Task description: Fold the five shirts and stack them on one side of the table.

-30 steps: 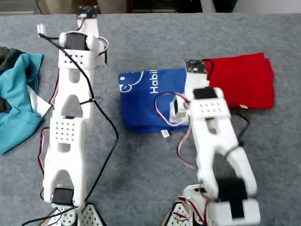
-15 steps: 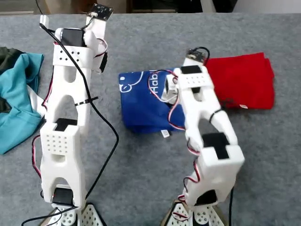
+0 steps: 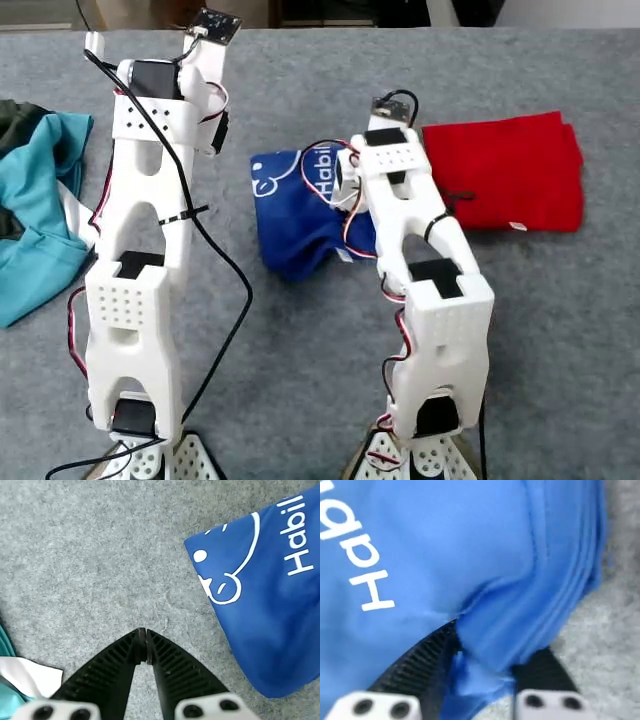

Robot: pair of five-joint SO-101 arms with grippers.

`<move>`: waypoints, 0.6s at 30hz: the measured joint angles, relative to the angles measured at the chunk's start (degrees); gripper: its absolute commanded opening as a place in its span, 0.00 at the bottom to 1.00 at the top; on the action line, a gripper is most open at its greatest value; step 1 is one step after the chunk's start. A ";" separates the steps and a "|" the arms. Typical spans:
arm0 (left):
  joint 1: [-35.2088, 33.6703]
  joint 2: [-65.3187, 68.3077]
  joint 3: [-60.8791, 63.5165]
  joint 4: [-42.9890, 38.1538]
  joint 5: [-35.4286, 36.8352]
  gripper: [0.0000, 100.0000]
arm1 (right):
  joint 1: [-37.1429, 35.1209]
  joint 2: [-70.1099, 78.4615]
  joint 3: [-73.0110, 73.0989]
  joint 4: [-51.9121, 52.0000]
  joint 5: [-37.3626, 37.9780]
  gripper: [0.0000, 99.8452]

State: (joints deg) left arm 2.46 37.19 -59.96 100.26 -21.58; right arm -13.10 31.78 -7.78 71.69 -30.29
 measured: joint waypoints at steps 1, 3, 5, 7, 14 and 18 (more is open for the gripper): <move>0.00 0.00 0.00 0.00 0.00 0.02 | 0.00 0.00 -0.62 1.23 0.44 0.00; 0.00 0.00 0.00 0.00 0.00 0.02 | 0.00 0.00 -2.29 4.13 0.97 0.00; 0.00 0.00 0.00 0.00 0.00 0.02 | 0.62 0.00 -4.75 7.21 1.23 0.00; 0.00 0.00 0.00 0.00 0.00 0.02 | 2.46 0.00 -8.35 10.02 1.58 0.00; 0.00 0.00 0.00 0.00 0.00 0.02 | 13.80 0.00 -24.44 11.96 11.96 0.00; 0.00 0.00 0.00 0.00 0.00 0.02 | 20.75 1.23 -34.73 11.96 18.46 0.00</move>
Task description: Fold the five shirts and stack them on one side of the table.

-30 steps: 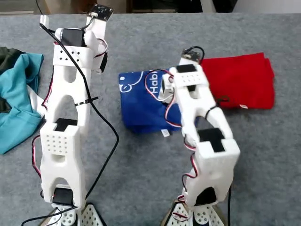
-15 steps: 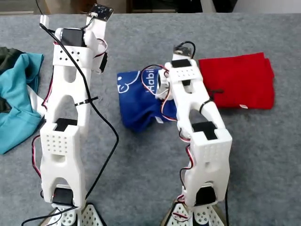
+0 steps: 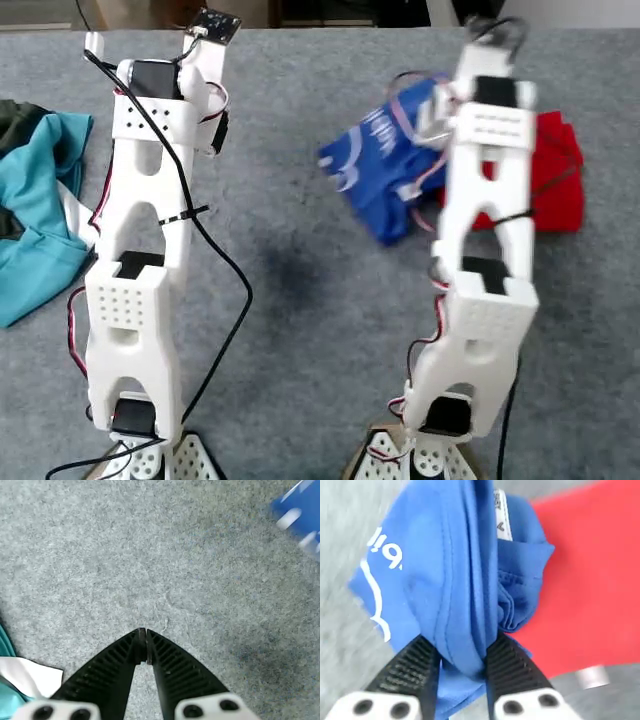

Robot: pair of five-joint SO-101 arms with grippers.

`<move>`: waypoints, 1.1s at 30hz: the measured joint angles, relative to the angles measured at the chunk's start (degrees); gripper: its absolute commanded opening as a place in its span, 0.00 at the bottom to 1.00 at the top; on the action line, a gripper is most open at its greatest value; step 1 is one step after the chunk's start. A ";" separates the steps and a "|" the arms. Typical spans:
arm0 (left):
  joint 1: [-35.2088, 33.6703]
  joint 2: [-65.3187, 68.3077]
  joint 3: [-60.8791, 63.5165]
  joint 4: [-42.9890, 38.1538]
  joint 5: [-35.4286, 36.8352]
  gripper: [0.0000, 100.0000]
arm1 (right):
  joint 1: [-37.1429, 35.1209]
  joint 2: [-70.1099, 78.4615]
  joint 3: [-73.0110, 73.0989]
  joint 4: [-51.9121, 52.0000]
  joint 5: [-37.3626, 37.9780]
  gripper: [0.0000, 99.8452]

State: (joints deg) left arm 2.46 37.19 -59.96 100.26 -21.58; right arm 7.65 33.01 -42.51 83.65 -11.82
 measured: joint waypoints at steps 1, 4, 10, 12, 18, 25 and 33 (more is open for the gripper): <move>0.00 0.00 0.00 0.00 0.00 0.02 | 2.02 0.79 -2.29 0.00 0.88 0.00; 0.00 0.00 0.00 0.00 0.00 0.02 | 8.18 4.13 -7.56 0.00 3.08 0.00; 0.00 0.00 0.00 0.00 0.00 0.02 | 17.41 8.09 -12.75 2.11 7.74 0.00; 0.00 0.00 0.00 0.00 0.00 0.02 | 18.81 8.88 -13.01 2.99 8.97 0.00; 0.00 0.00 0.00 0.00 0.00 0.02 | 20.22 12.04 -13.10 5.89 11.43 0.16; 0.00 0.00 0.00 0.00 -0.18 0.08 | 21.45 12.13 -19.69 11.96 14.68 0.41; -0.53 -5.36 1.76 0.00 -0.18 0.08 | 21.89 11.96 -32.44 17.49 15.12 0.00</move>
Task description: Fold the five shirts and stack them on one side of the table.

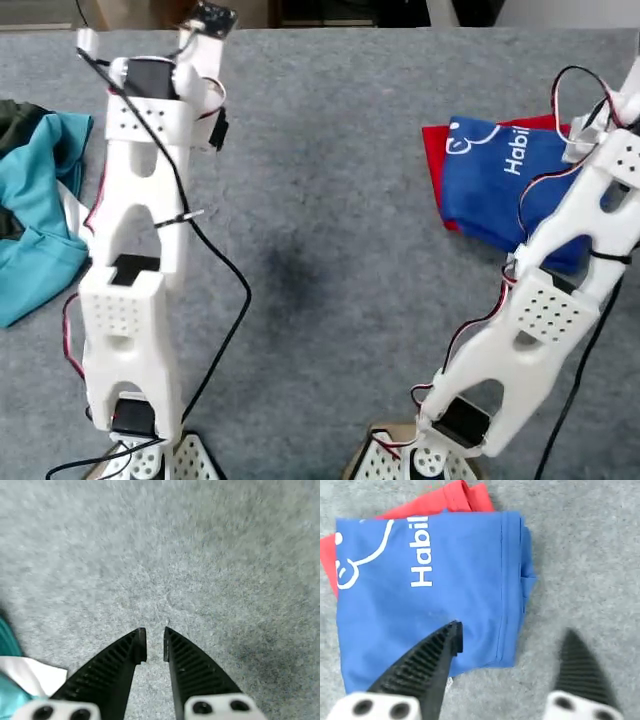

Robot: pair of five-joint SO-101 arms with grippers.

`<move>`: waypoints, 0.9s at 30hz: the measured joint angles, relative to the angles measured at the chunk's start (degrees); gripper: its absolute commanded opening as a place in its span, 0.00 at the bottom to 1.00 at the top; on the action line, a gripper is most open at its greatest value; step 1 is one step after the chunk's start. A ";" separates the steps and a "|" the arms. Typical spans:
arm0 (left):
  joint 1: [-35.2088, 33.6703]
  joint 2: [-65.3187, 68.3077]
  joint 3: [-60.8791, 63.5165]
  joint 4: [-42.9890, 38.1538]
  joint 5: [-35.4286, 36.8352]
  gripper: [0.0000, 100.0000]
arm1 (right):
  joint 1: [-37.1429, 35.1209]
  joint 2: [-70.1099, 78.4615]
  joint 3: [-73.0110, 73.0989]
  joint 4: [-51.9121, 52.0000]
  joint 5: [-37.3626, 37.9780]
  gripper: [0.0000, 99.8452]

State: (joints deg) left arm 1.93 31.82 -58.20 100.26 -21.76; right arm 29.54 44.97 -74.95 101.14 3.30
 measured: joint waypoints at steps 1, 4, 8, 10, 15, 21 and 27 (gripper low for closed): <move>-0.44 -2.20 1.14 0.00 0.00 0.08 | -0.18 0.00 0.00 0.00 -0.53 0.01; -2.37 -9.85 6.59 0.00 0.00 0.08 | -1.67 0.00 0.88 0.00 -2.02 0.02; -5.98 -20.40 17.93 0.00 -1.32 0.08 | -3.96 3.25 6.24 0.00 -8.26 0.00; -8.44 -25.41 24.53 0.00 -2.73 0.08 | -5.54 6.59 9.14 -0.18 -9.93 0.00; -16.18 -37.45 38.59 0.00 -8.00 0.08 | -7.21 16.88 10.99 -5.19 -11.78 0.00; -25.41 -49.14 46.07 0.00 -14.33 0.08 | -7.03 17.76 -1.85 -0.44 -11.96 0.00; -29.63 -57.14 52.31 0.00 -15.12 0.08 | -6.42 14.59 -16.70 -3.34 -7.21 0.00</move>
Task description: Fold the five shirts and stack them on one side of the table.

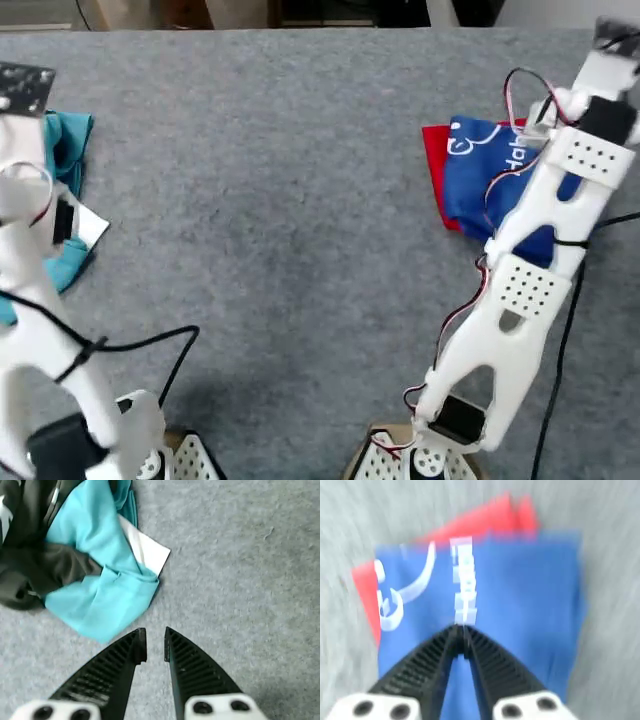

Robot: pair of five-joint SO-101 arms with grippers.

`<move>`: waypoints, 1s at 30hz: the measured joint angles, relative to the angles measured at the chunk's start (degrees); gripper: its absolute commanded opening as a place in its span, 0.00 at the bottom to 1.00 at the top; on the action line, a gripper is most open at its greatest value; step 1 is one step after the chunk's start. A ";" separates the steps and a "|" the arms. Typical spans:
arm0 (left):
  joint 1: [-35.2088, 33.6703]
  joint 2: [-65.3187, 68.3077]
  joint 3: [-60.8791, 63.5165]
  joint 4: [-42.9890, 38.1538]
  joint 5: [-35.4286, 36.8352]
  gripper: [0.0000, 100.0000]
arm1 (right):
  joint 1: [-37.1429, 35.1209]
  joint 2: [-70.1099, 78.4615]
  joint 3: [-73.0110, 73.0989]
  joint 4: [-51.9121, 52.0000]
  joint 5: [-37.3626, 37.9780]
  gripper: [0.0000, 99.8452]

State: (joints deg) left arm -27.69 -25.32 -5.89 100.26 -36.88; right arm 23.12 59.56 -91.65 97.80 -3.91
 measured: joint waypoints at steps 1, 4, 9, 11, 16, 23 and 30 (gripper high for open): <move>-0.35 -0.97 1.23 0.00 -0.09 0.08 | 0.35 -0.09 0.35 -2.29 0.70 0.00; -0.70 -3.43 5.36 0.00 -0.09 0.08 | 1.85 1.85 3.87 -11.08 1.41 0.00; -0.79 -6.42 9.85 0.00 -0.09 0.08 | 4.31 10.99 8.09 -26.73 1.58 0.00; -0.79 -7.56 10.81 0.00 -0.09 0.08 | 4.48 14.33 8.09 -30.07 1.76 0.00; -0.79 -9.76 12.13 0.00 -0.79 0.08 | 4.48 18.81 8.09 -33.23 8.35 0.00; -0.79 -12.48 13.80 0.00 -1.58 0.08 | 4.40 16.97 -0.44 -28.57 11.78 0.00; -0.79 -13.63 17.23 0.00 -1.58 0.08 | 4.92 7.82 -0.88 -29.19 11.78 0.00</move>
State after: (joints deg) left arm -28.48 -38.95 11.34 100.26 -38.46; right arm 28.04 67.38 -92.53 68.62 7.87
